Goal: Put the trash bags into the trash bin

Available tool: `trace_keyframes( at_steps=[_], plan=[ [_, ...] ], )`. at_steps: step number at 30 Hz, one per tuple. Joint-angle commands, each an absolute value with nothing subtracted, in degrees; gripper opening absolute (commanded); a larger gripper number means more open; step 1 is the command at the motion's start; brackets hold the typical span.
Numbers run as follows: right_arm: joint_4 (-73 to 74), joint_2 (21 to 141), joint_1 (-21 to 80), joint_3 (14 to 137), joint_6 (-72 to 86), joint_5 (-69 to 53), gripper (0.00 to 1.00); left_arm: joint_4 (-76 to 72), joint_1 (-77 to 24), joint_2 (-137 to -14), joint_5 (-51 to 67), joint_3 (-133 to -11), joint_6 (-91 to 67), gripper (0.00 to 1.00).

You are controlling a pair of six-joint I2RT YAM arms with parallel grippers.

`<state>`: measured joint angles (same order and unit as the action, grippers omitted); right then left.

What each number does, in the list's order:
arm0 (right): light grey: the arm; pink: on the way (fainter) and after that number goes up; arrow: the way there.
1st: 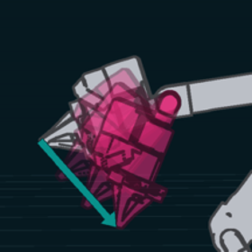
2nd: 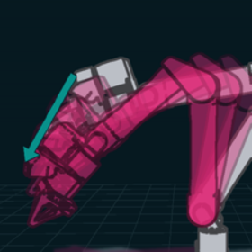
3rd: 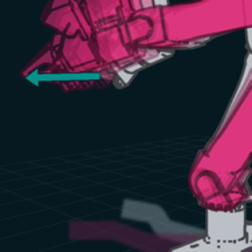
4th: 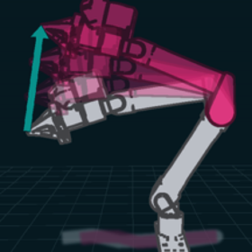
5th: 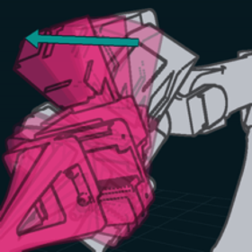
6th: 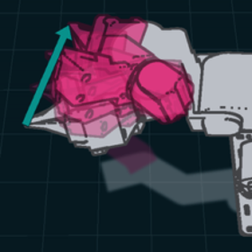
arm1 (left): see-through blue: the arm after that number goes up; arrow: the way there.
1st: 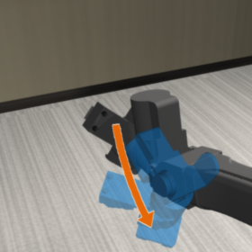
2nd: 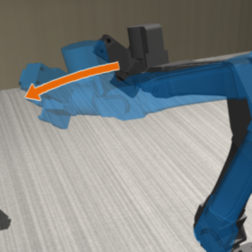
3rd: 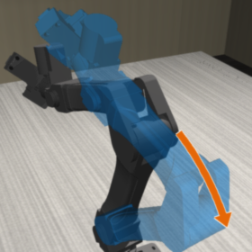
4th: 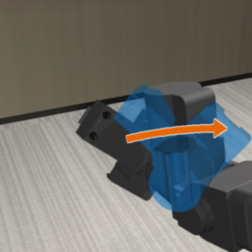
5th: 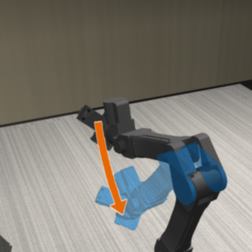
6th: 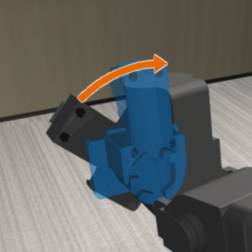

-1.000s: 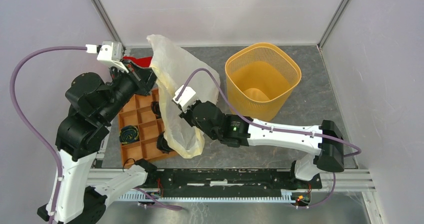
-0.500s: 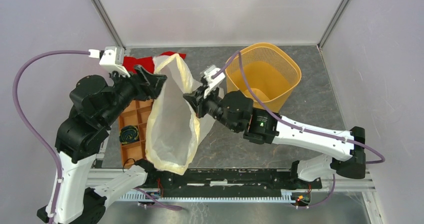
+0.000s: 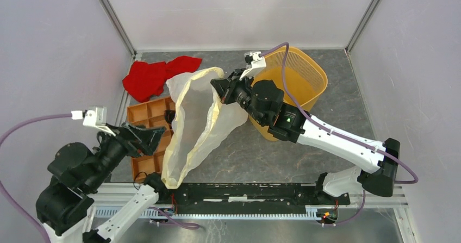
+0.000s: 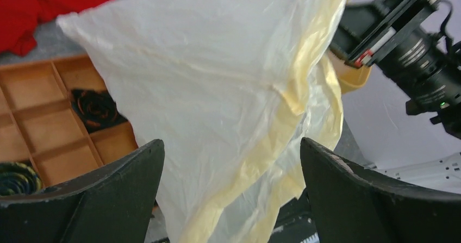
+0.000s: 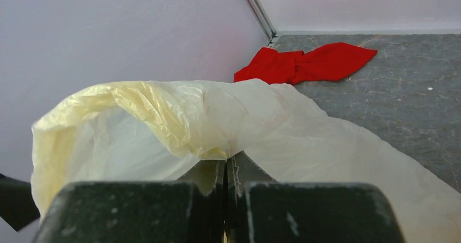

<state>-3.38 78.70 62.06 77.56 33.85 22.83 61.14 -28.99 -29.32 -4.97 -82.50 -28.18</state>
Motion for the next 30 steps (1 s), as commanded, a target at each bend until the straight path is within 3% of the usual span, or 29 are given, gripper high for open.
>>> trace_keyframes(
  at_steps=[1, 8, 17, 20, 25, 28, 30],
  plan=[
    [-6.0, 76.9, 60.9, 77.2, 37.1, 26.2, 0.00, 65.2, -28.9, -26.1, -1.2, -74.4, -37.1, 1.00],
    [-5.6, 79.7, 59.2, 81.5, 37.3, 26.9, 0.00, 62.3, -28.9, -16.2, 12.4, -58.7, -46.6, 1.00],
    [-7.4, 78.7, 58.2, 80.9, 38.3, 24.6, 0.00, 61.7, -28.8, -11.0, 5.1, -47.9, -53.6, 0.97],
    [-7.2, 78.5, 58.2, 80.3, 36.0, 23.4, 0.00, 59.5, -28.9, -12.8, 2.9, -48.6, -52.7, 0.73],
    [-8.3, 76.5, 58.2, 77.3, 24.1, 15.5, 0.00, 59.1, -28.9, -16.1, 0.2, -54.6, -49.1, 0.21],
    [-9.5, 73.7, 58.2, 74.7, 8.3, 0.5, 0.01, 58.5, -28.9, -19.1, -2.2, -60.8, -45.4, 0.05],
    [-7.4, 71.5, 58.3, 74.0, 3.6, -4.1, 0.00, 56.8, -28.9, -22.0, -2.6, -66.0, -42.0, 0.02]
  ],
)
